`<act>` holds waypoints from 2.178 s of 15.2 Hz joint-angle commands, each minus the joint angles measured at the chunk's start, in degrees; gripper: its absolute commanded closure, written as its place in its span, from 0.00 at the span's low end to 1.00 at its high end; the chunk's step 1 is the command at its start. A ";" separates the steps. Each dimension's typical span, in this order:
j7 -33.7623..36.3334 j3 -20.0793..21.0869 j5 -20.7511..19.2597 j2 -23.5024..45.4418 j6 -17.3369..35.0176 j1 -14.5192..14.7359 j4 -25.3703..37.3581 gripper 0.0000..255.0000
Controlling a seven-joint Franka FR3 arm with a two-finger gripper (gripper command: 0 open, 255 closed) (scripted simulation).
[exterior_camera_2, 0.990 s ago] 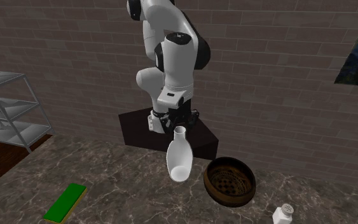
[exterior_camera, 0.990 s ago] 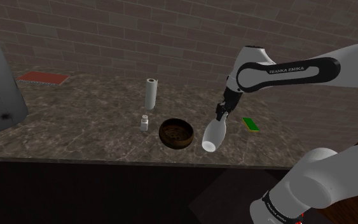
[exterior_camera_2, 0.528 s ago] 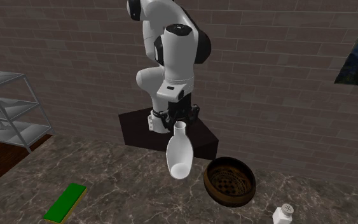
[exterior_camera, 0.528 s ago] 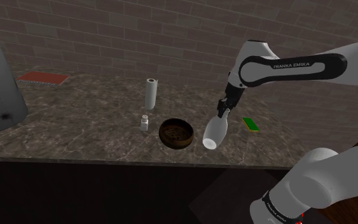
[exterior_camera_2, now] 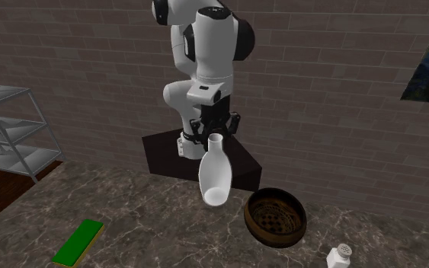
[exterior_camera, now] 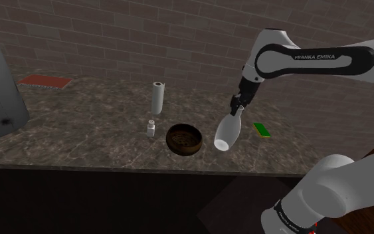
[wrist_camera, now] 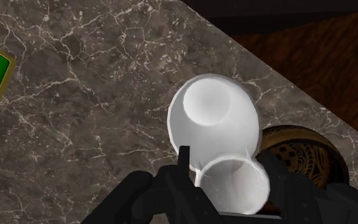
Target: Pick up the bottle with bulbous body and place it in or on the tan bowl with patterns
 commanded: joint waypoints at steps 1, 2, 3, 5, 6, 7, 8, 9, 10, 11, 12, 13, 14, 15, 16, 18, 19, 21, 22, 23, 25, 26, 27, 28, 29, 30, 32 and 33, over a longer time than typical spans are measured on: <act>-0.07 -0.01 0.01 -0.10 -1.54 -0.01 1.44 1.00; -0.06 0.02 0.03 -0.21 -2.33 0.00 2.13 1.00; -0.06 0.04 0.04 -0.30 -3.13 0.01 2.83 1.00; -0.06 0.08 0.07 -0.44 -4.70 0.02 4.26 1.00; -0.06 0.11 0.08 -0.49 -5.48 0.03 4.99 1.00; -0.06 0.13 0.10 -0.53 -6.26 0.04 5.74 1.00; -0.06 0.15 0.11 -0.55 -7.04 0.05 6.49 1.00; -0.06 0.17 0.13 -0.56 -7.81 0.05 7.25 1.00; -0.06 0.19 0.14 -0.56 -8.58 0.06 8.02 1.00; -0.06 0.21 0.16 -0.55 -9.35 0.07 8.80 1.00; -0.06 0.23 0.17 -0.52 -10.11 0.08 9.59 1.00; -0.06 0.24 0.19 -0.48 -10.87 0.09 10.40 1.00; -0.06 0.26 0.20 -0.43 -11.63 0.10 11.21 1.00; -0.06 0.28 0.22 -0.36 -12.39 0.11 12.03 1.00; -0.07 0.29 0.24 -0.28 -13.15 0.12 12.86 1.00; -0.07 0.33 0.27 -0.09 -14.66 0.14 14.56 1.00; -0.08 0.34 0.28 0.02 -15.41 0.15 15.43 1.00; 0.85 1.05 0.70 1.46 -16.24 0.55 17.69 1.00; 1.77 1.75 1.07 2.90 -16.86 0.91 19.73 1.00; 2.69 2.43 1.41 4.37 -17.50 1.27 21.84 1.00; 4.52 3.74 1.97 7.42 -18.88 1.95 26.27 1.00; 5.43 4.36 2.20 9.01 -19.62 2.29 28.60 1.00; 6.35 4.98 2.39 10.64 -20.39 2.61 31.01 1.00; 7.26 5.60 2.54 12.32 -21.21 2.91 33.51 1.00; 8.17 6.20 2.65 14.04 -22.07 3.22 36.11 1.00; 9.09 6.79 2.73 15.82 -22.99 3.54 38.81 1.00; 10.94 7.92 2.74 19.57 -24.98 4.21 44.57 1.00; 11.86 8.48 2.69 21.56 -26.08 4.56 47.66 1.00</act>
